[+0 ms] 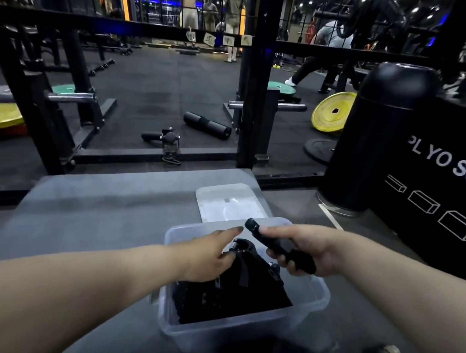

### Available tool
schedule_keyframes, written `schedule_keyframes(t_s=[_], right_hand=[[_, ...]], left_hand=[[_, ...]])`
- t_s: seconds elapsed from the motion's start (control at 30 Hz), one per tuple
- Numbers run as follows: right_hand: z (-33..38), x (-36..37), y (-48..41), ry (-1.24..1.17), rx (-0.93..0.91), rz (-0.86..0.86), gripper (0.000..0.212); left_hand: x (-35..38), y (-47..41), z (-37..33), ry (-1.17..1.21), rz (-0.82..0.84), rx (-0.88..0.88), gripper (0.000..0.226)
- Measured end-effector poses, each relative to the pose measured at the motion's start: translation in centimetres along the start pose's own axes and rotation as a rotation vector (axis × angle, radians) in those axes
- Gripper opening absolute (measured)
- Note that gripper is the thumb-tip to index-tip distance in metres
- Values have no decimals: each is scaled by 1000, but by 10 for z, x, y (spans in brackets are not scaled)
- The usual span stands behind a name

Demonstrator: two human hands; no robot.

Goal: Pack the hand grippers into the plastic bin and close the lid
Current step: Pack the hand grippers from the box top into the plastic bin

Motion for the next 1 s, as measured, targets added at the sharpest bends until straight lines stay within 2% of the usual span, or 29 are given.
schedule_keyframes(t_s=[0.1, 0.23, 0.3, 0.4, 0.53, 0.8, 1.0], right_hand=[[4, 7, 1, 17, -30, -75, 26], [11, -3, -3, -5, -79, -209, 39], [10, -10, -6, -4, -68, -221, 36], [6, -20, -10, 52, -42, -245, 31], [3, -30, -17, 207, -16, -347, 29], [-16, -18, -35, 267, 64, -340, 12], [-22, -20, -45, 256, 114, -338, 20]], left_hand=[[-1, -4, -16, -91, 24, 53, 54], [4, -3, -25, -201, 76, 70, 49], [9, -4, -22, -247, 104, 86, 45], [18, -5, -17, -340, 156, 144, 53], [17, -6, -16, -352, 133, 167, 55], [19, -9, -12, -342, 140, 159, 56], [21, -9, -8, -303, 164, 149, 57]])
Point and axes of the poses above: each hand's wrist, its own y-axis away from the middle knuckle, its own x-axis out of the palm, z = x × y, the point moved 9 cm from there along -y, towards the middle knuckle, and after that the axes turned 13 degrees about x, right-handed, at the moved point
